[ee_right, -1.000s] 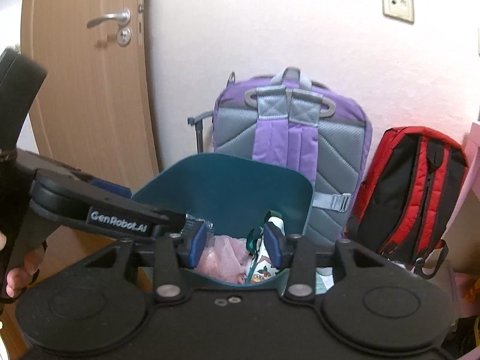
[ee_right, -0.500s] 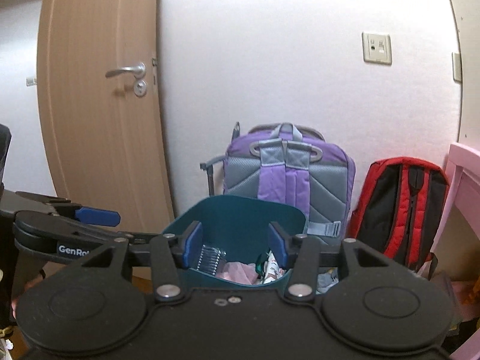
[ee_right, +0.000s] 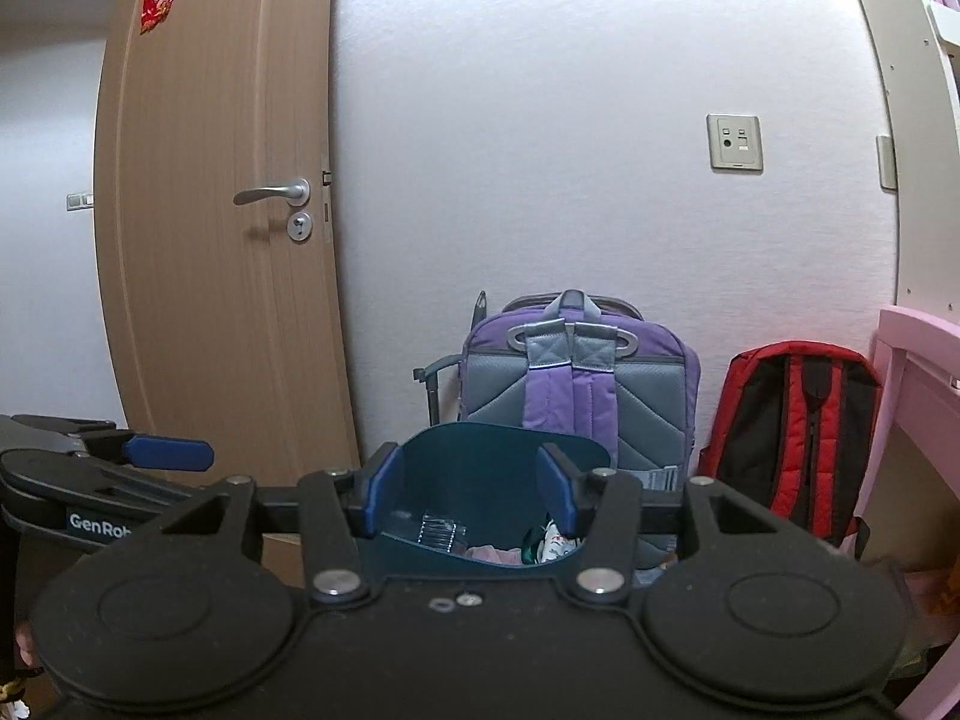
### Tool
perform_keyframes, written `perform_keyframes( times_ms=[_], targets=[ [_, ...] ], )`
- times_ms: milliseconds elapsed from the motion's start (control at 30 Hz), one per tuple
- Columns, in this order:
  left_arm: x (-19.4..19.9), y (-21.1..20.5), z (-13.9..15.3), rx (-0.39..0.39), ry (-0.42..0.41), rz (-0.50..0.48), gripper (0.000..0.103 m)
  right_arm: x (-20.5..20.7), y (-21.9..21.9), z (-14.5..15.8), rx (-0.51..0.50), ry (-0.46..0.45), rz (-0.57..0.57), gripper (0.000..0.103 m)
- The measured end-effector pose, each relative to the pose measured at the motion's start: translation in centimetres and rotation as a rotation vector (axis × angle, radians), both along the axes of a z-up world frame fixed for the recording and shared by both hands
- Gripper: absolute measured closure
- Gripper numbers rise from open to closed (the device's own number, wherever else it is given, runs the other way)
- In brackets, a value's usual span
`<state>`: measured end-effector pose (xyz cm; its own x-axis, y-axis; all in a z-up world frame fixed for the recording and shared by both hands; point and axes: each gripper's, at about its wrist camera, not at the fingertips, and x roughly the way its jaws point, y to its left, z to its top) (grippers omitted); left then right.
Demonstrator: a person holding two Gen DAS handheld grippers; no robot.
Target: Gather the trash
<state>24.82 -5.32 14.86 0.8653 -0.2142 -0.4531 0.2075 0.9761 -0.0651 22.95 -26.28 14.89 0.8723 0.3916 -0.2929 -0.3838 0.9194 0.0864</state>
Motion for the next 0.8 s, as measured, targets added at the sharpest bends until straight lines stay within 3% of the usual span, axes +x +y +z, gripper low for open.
perform_keyframes(
  times_ms=[800],
  targets=[
    [-3.8, -0.1, 2.0, -0.006, -0.066, 0.007, 0.003, -3.8, -0.1, 1.1, 0.012, -0.032, 0.038, 0.053]
  ],
)
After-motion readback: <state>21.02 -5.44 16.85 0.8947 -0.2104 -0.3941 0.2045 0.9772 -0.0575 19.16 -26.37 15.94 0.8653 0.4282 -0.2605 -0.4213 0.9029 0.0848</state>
